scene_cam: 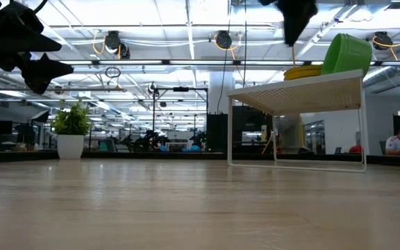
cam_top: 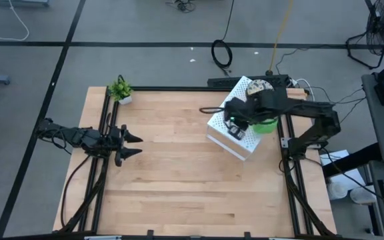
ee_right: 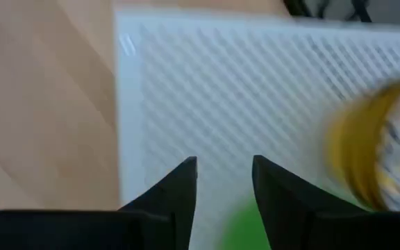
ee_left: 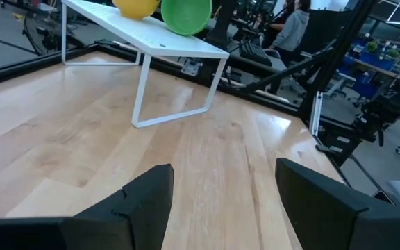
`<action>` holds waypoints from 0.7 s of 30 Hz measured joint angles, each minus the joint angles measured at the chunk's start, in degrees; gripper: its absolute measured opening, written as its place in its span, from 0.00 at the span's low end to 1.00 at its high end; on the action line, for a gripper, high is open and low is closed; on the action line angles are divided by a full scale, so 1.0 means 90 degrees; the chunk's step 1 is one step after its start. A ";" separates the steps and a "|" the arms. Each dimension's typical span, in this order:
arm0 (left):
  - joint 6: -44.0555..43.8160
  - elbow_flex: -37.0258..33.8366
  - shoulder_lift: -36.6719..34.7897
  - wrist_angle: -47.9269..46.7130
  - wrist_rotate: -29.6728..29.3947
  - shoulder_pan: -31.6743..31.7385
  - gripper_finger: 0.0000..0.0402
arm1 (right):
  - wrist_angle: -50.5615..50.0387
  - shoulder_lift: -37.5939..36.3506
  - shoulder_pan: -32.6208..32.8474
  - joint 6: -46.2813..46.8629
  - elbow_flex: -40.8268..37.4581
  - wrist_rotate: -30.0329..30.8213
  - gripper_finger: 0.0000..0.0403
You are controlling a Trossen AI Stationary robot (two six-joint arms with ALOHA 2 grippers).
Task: Pick & Place Mini bowls
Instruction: Adjust the green bowls on the shelf
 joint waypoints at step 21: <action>0.0728 0.0000 0.0001 0.0330 -0.0231 0.0000 0.63 | 0.0267 0.0047 0.0359 -0.1917 -0.0116 -0.2652 0.07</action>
